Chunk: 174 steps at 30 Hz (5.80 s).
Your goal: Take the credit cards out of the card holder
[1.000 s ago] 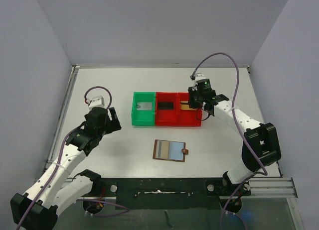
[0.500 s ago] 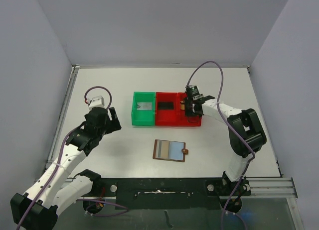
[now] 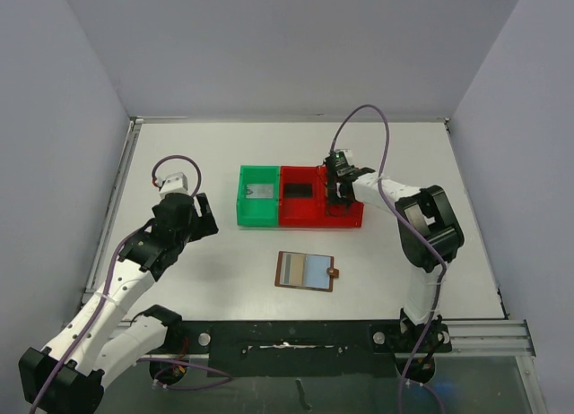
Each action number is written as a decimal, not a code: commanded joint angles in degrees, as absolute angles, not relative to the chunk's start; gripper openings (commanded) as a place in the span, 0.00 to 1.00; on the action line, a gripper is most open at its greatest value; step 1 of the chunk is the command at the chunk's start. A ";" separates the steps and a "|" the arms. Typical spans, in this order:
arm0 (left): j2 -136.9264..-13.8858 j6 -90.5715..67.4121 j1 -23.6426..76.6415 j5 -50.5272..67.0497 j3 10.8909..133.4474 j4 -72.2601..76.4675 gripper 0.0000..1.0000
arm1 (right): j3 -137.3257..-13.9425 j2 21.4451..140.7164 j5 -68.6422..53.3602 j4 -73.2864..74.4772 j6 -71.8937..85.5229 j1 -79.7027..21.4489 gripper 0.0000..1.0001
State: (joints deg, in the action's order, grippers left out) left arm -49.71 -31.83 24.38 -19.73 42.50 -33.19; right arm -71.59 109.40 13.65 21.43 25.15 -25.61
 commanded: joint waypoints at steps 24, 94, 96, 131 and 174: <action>-49.26 -31.46 24.08 -20.26 43.07 -30.63 0.74 | -73.92 101.81 17.69 19.81 26.11 -26.72 0.29; -49.05 -33.04 24.08 -23.12 43.19 -32.17 0.74 | -54.83 96.41 21.63 18.47 59.02 -62.51 0.53; -48.92 -33.05 24.08 -23.12 43.15 -32.19 0.74 | -54.44 95.83 21.17 17.99 59.00 -62.29 0.53; -49.32 -48.59 32.97 17.37 25.68 -2.66 0.67 | -36.18 86.31 3.17 -7.72 62.59 -53.05 0.54; -76.87 -54.88 49.67 13.50 24.93 29.18 0.43 | -35.42 74.07 0.34 -1.73 59.13 -47.99 0.78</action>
